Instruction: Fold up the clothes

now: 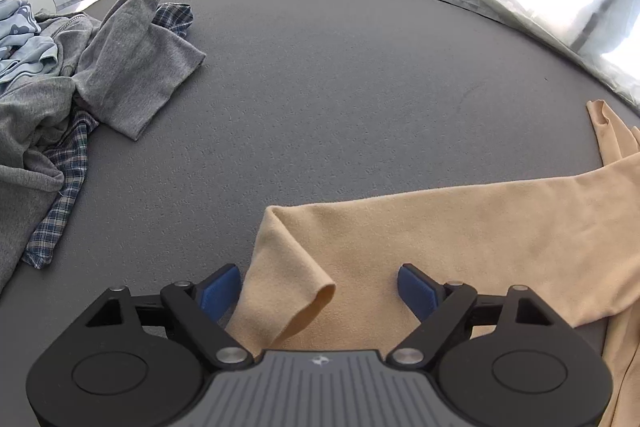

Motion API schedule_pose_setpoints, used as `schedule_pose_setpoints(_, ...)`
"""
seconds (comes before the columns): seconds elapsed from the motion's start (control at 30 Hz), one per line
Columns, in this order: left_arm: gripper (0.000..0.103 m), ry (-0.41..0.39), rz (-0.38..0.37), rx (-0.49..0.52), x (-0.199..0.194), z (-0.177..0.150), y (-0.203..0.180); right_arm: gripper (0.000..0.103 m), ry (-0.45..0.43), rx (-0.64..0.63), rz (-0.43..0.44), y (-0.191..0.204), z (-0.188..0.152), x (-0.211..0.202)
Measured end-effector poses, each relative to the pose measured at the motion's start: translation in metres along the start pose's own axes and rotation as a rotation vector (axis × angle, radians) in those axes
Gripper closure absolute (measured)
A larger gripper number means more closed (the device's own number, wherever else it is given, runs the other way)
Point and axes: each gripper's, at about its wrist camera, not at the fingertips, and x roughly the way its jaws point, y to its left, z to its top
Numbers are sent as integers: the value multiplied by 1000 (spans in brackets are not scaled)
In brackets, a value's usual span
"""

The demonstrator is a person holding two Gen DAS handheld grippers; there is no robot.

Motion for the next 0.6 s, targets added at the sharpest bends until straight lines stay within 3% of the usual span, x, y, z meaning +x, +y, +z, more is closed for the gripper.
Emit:
schedule_pose_setpoints(0.2,42,-18,19,-59,-2,3,5,63,3,151,30,-17,17,36)
schedule_pose_setpoints(0.27,50,-25,26,-76,-4,2,9,70,9,170,54,-20,21,45)
schedule_pose_setpoints(0.33,59,-30,30,-88,-5,1,12,90,17,151,66,-20,24,49)
schedule_pose_setpoints(0.4,66,-29,31,-101,-6,3,15,96,14,133,68,-17,25,48)
schedule_pose_setpoints(0.6,96,-18,27,-108,-8,9,10,98,-34,83,59,-9,30,37)
